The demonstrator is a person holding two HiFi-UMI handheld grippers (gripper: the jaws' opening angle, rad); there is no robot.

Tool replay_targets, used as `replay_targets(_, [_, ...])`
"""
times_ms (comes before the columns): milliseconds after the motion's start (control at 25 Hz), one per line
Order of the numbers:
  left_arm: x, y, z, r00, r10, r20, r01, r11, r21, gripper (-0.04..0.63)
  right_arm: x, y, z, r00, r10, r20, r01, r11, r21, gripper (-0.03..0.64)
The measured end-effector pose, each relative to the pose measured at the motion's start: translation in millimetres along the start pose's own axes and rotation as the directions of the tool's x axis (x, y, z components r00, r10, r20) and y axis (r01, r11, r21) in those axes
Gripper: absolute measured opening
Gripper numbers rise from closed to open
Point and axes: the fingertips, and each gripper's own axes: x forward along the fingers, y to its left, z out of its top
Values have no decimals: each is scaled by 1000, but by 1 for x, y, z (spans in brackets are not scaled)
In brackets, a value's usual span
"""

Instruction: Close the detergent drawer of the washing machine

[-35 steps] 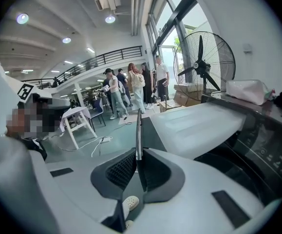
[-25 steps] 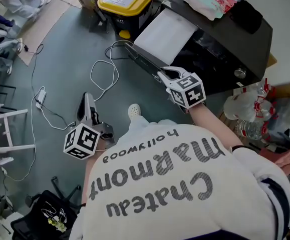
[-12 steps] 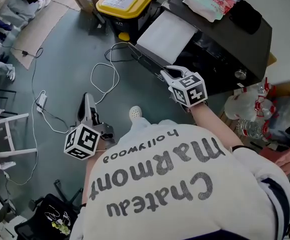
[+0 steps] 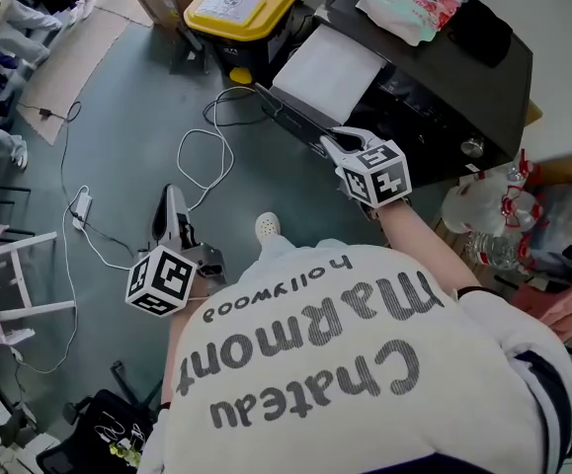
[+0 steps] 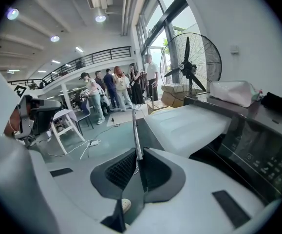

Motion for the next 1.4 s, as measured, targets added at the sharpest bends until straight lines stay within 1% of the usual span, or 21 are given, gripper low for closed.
replay_targets(520, [27, 6, 14, 999, -37, -25, 37, 999, 12, 8, 6, -13, 6, 999, -49, -11, 49, 998, 34, 66])
replay_targets(880, [56, 6, 22, 994, -87, -58, 88, 996, 21, 8, 4, -22, 12, 996, -93, -5, 94, 995, 46, 71])
replay_targets(1160, [76, 6, 22, 990, -115, -85, 117, 993, 22, 8, 5, -25, 12, 994, -109, -7, 109, 993, 49, 72])
replay_targets(1240, [83, 5, 23, 988, -125, -93, 127, 992, 24, 8, 6, -26, 11, 993, -114, -8, 114, 992, 61, 72])
replay_targets(1400, [97, 0, 26, 983, -150, -105, 154, 988, 31, 8, 5, -39, 16, 989, -150, -1, 150, 985, 86, 77])
